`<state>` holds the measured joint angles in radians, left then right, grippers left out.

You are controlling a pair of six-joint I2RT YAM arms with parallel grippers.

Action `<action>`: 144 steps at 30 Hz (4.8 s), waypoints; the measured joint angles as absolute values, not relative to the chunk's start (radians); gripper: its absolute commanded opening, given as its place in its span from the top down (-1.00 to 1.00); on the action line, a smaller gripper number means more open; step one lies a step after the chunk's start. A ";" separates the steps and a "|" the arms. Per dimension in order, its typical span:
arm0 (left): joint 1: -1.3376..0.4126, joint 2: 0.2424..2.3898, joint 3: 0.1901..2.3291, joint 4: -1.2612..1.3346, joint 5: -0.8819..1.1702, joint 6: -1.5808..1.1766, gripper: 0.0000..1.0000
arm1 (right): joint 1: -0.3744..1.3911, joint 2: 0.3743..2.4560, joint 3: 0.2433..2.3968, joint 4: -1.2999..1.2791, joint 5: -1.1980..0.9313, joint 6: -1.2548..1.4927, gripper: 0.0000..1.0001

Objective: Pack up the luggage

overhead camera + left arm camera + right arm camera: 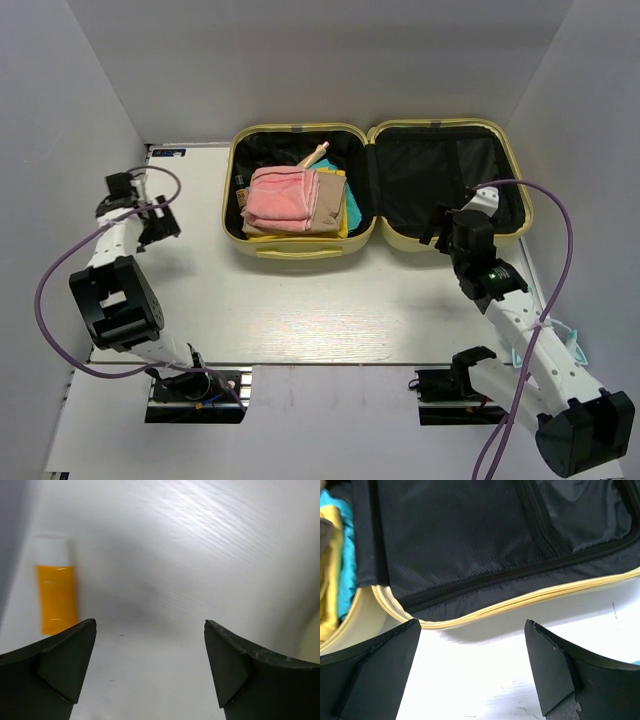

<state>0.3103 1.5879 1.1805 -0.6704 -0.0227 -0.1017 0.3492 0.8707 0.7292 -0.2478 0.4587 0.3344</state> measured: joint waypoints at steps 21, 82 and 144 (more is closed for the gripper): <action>0.598 1.782 1.094 -0.527 -0.067 0.042 -0.93 | 0.349 1.027 0.829 -0.293 0.439 0.340 -0.81; -0.233 1.921 2.009 -0.455 -0.076 0.030 -1.00 | 0.292 0.905 0.881 -1.073 0.929 0.856 -0.81; -0.293 1.327 1.284 -0.932 -0.009 -0.380 -1.00 | -0.207 0.938 0.666 -0.607 0.257 0.436 1.00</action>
<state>-0.2932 1.3266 1.2839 -0.9321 -0.0090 -0.3801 -0.2073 0.9382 0.6659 -0.6067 0.2569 0.4362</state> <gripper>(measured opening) 0.998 0.178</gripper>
